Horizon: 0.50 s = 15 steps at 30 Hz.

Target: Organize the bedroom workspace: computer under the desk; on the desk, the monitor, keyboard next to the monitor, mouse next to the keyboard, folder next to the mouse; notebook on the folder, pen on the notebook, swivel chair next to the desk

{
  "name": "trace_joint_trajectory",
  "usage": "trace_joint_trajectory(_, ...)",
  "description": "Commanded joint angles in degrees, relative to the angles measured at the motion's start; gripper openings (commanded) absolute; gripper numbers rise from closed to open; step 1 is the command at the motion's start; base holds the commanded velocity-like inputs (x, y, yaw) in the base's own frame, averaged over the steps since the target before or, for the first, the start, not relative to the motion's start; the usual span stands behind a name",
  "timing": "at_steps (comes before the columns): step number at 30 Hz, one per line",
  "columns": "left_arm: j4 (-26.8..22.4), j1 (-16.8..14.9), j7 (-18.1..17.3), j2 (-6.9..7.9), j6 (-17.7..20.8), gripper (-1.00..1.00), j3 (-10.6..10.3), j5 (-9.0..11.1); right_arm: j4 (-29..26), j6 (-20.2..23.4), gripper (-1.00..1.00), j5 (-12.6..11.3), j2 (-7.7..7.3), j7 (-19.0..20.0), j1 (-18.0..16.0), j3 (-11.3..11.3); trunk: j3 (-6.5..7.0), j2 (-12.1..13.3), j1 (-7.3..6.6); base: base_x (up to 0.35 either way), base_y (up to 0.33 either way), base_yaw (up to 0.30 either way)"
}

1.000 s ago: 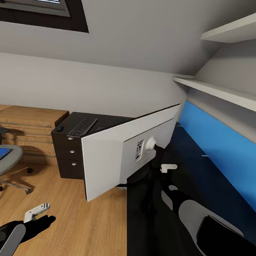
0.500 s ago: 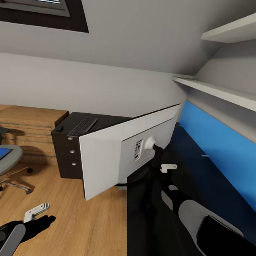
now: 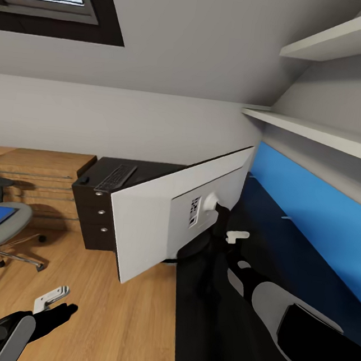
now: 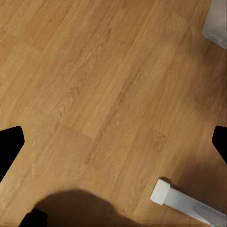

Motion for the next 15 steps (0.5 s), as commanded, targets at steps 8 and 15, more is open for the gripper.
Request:
trace_joint_trajectory(8,-0.1,0.0,0.5,0.01,0.2,1.0,0.0,0.6,0.2,-0.1,-1.0,-1.1,-0.03,-0.2,0.0,1.9,-0.07,0.0,-0.02,-0.253,-0.206,0.0)
trace_joint_trajectory(15,0.0,0.0,0.6,0.09,0.2,1.0,0.0,0.6,0.2,-0.1,-1.0,-1.1,-0.03,-0.2,0.0,1.9,-0.07,0.0,-0.02,-0.259,-0.236,0.0)
